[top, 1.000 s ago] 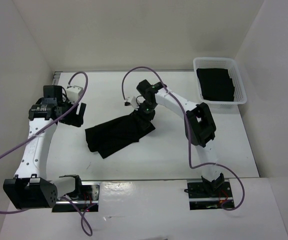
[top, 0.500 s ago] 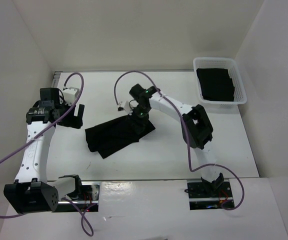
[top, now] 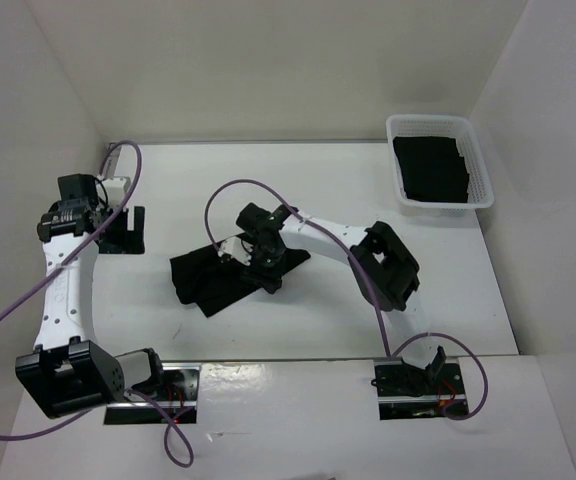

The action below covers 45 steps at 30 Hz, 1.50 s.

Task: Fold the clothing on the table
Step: Flatten the skirt out

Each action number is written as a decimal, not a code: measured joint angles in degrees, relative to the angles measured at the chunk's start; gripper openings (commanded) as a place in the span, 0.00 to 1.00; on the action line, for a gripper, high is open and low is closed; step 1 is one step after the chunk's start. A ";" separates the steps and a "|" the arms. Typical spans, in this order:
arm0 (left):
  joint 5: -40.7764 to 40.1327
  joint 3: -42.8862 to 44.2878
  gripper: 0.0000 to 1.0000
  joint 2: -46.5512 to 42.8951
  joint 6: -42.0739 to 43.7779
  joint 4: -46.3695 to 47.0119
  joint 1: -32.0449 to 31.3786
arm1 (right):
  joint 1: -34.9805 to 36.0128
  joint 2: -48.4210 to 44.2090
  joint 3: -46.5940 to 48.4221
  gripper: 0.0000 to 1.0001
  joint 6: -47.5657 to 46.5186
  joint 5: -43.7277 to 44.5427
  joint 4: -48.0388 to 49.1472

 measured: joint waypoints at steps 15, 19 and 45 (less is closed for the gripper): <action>1.31 0.44 0.90 0.00 -0.59 -0.24 3.72 | -0.52 -0.33 -2.25 0.49 0.33 3.06 3.02; 1.38 0.44 0.90 0.00 -0.50 -0.22 4.02 | -0.52 -0.66 -1.97 0.49 0.33 3.52 2.71; 3.76 0.44 0.90 0.39 0.13 -0.66 4.11 | -0.52 -8.33 -1.42 0.50 0.07 4.37 1.11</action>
